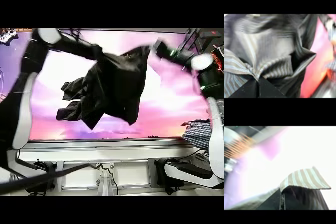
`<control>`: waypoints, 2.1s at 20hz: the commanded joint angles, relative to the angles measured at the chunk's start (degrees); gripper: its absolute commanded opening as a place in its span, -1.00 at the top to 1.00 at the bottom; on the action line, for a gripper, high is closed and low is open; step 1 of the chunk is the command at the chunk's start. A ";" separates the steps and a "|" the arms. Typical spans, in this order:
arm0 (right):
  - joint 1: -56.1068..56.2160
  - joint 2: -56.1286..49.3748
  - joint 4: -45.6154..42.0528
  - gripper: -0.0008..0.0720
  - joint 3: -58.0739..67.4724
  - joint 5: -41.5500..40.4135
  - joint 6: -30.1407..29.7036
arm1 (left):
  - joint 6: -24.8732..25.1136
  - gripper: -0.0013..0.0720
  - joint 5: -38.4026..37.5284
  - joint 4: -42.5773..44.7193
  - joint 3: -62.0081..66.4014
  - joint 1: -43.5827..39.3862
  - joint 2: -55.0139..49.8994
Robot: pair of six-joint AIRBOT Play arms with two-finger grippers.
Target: Fold the clothes and pants, and hang the long-sleeved shirts on hangers.
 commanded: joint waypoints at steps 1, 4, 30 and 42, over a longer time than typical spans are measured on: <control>0.07 0.15 0.79 0.89 20.65 5.27 -2.62 | -0.35 0.93 3.50 0.04 0.04 4.04 8.66; 0.07 0.13 2.03 0.89 33.48 6.12 -2.91 | -0.37 0.93 5.20 4.13 0.02 4.20 17.46; 26.80 -9.90 -29.31 0.89 20.31 36.81 4.42 | -2.84 -0.09 20.65 -8.09 -65.48 29.75 44.87; 26.80 -9.90 -29.35 0.89 20.31 31.87 -1.79 | -2.86 0.20 22.99 19.56 -65.18 56.33 40.15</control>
